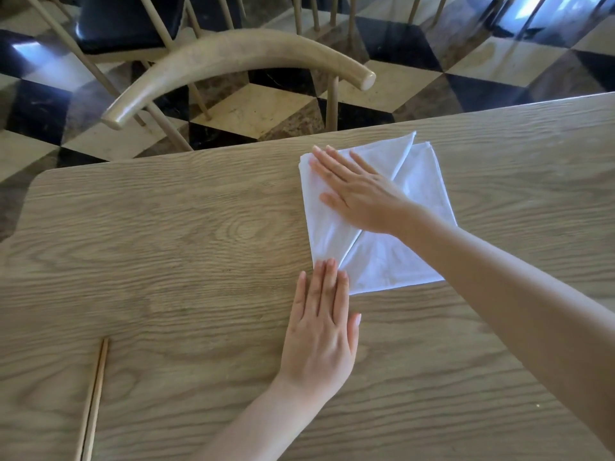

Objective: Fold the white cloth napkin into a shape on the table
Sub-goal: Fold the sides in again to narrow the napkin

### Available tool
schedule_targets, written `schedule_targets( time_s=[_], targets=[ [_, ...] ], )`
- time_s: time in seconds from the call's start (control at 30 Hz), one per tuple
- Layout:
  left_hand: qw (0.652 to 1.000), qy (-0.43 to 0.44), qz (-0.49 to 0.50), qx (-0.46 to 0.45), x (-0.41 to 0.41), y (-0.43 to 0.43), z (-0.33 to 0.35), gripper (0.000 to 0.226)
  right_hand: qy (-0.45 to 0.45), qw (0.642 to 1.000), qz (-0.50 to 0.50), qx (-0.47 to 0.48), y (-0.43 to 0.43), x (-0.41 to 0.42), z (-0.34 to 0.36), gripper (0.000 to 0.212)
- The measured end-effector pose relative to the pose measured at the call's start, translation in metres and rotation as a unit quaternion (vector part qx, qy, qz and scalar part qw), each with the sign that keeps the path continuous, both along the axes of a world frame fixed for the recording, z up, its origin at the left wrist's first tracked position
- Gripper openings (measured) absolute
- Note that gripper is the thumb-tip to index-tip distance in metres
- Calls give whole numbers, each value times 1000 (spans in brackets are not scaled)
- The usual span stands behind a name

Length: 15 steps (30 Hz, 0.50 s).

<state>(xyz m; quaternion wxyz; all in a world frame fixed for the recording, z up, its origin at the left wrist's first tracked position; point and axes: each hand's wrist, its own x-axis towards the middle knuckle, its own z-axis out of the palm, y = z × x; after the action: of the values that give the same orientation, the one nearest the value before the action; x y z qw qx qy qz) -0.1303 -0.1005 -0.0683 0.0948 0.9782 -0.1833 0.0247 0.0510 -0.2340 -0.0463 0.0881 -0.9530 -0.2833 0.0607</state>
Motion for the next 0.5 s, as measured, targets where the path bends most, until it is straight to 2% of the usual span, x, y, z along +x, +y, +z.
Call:
schedule_targets(
  time_s=[0.13,0.27,0.5],
  targets=[
    [1000,-17,-3,-7,2,1,-2,51,10,994,110,-7,27,-36,-9,64],
    [1000,0,-9,17,1,1,-1,52,9,999,45,-8,30,12,-11,55],
    [998,38,-15,42,4,3,6,52,-7,1000,-13,-20,39,49,-13,56]
  ],
)
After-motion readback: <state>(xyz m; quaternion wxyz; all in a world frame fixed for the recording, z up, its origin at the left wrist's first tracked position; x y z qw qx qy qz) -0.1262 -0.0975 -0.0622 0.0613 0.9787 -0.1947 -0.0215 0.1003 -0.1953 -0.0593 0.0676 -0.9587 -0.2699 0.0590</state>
